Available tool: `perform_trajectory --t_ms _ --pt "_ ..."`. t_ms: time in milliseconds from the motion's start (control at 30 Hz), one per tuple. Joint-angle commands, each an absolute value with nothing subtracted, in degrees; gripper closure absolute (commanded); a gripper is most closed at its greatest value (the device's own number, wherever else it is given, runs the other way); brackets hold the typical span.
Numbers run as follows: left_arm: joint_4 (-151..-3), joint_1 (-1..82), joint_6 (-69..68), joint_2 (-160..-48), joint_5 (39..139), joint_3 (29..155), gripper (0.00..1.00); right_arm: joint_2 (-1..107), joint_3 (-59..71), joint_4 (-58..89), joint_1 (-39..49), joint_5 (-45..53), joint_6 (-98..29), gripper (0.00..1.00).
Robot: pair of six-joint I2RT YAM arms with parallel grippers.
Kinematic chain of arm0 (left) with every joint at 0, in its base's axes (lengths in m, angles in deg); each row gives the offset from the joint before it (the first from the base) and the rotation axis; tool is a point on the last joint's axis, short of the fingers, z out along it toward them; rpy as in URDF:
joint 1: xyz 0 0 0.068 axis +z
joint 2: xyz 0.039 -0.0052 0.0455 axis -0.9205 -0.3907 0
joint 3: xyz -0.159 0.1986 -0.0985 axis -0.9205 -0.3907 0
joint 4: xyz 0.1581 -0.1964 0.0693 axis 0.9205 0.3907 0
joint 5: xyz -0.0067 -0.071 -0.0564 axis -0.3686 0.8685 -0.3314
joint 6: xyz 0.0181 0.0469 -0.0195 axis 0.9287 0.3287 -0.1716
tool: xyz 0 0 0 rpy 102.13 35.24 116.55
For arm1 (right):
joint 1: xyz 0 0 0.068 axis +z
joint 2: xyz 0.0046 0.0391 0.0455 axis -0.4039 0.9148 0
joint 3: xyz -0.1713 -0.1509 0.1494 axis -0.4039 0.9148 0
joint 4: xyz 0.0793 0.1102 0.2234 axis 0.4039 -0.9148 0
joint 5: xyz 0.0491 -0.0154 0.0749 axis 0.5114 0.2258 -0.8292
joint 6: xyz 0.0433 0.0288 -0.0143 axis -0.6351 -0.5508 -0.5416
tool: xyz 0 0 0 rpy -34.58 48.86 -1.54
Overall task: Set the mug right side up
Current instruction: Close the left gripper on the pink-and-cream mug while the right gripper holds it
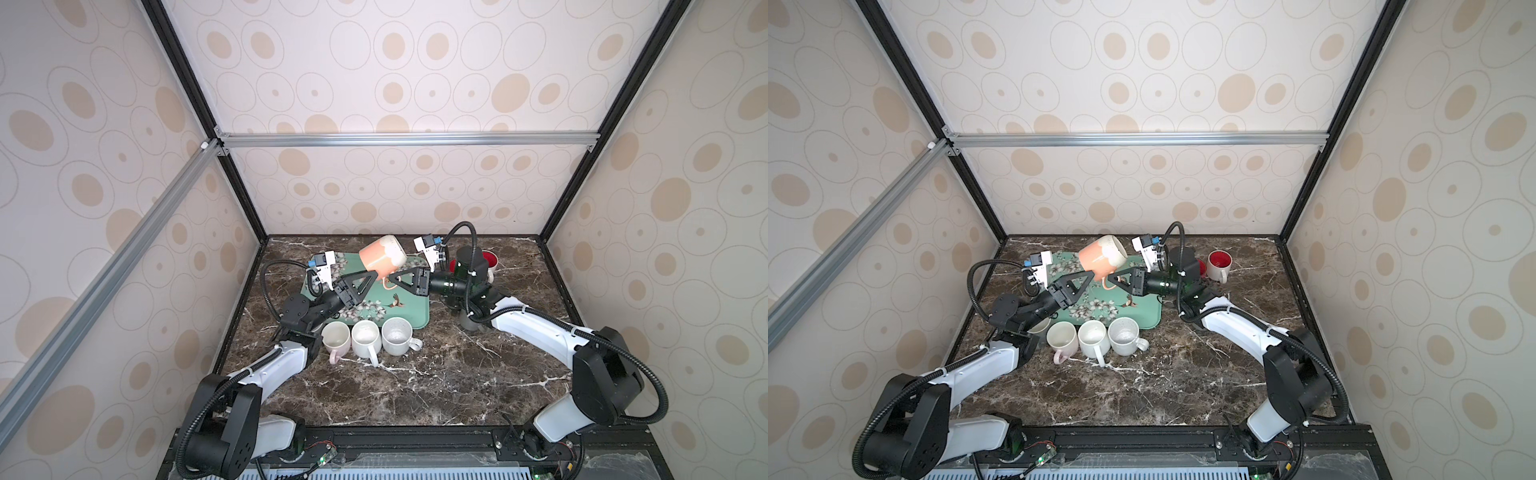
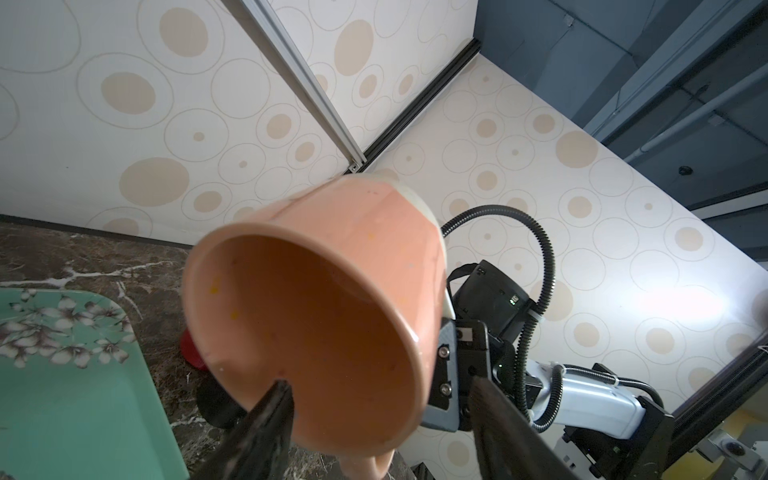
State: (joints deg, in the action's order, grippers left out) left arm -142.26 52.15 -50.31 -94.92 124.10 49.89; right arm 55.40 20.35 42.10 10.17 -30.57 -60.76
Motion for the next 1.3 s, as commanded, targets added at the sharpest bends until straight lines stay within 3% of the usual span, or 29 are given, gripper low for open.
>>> perform_trajectory --t_ms 0,400,667,733,767,967,1133,1267 --pt "-148.7 52.5 -52.8 -95.1 126.9 52.0 0.34 55.3 19.5 51.8 10.9 -32.9 -62.4 1.00" --pt "-167.6 52.4 -64.9 -100.1 128.3 53.4 0.52 56.2 22.5 54.6 12.4 -33.9 -64.2 1.00" --pt "-178.3 52.5 -73.8 -105.6 128.8 54.4 0.99 55.4 23.0 51.0 13.1 -33.2 -61.6 1.00" --pt "-177.7 52.4 -73.0 -105.1 128.7 54.3 1.00 54.9 23.2 49.3 13.1 -32.7 -60.4 0.98" --pt "-176.9 52.5 -72.5 -104.8 128.7 54.3 1.00 54.5 23.2 48.2 13.1 -32.5 -59.6 0.92" --pt "-166.2 52.4 -65.7 -101.0 130.0 54.5 1.00 51.5 22.5 37.5 13.1 -28.9 -52.4 0.67" --pt "-144.9 52.4 -52.5 -94.3 129.7 55.8 1.00 47.7 22.5 27.9 12.9 -23.4 -45.5 0.60" --pt "-116.5 51.8 -34.3 -87.5 125.3 60.3 1.00 44.3 22.6 20.9 12.8 -19.1 -40.6 0.57"
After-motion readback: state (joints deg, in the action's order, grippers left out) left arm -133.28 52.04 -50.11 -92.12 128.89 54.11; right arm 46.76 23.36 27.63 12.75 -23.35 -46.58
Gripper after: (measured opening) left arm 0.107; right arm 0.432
